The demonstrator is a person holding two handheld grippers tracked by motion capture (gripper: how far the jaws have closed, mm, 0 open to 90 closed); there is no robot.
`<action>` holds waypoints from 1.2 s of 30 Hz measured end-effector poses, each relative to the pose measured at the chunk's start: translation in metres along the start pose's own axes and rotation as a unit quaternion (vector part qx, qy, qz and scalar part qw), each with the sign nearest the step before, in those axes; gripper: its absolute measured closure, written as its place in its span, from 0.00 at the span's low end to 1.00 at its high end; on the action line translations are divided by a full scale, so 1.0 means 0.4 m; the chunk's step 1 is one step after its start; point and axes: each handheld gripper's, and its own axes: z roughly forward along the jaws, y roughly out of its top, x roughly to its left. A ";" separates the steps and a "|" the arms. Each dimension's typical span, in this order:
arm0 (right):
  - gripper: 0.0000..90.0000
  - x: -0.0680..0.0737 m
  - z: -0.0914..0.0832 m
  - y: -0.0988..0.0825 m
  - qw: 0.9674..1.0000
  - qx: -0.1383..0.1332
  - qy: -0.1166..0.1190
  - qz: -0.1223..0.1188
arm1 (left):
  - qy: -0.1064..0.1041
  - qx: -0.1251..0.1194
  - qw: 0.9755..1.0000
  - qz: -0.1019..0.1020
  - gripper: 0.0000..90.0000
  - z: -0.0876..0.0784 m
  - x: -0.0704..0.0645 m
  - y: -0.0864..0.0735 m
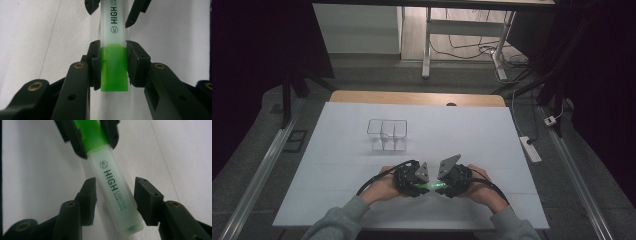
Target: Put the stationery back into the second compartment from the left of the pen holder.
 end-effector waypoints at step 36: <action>0.72 -0.029 -0.065 -0.042 0.981 -0.158 -0.075 0.079 | 0.051 -0.148 0.965 -0.210 0.28 -0.096 0.084 -0.100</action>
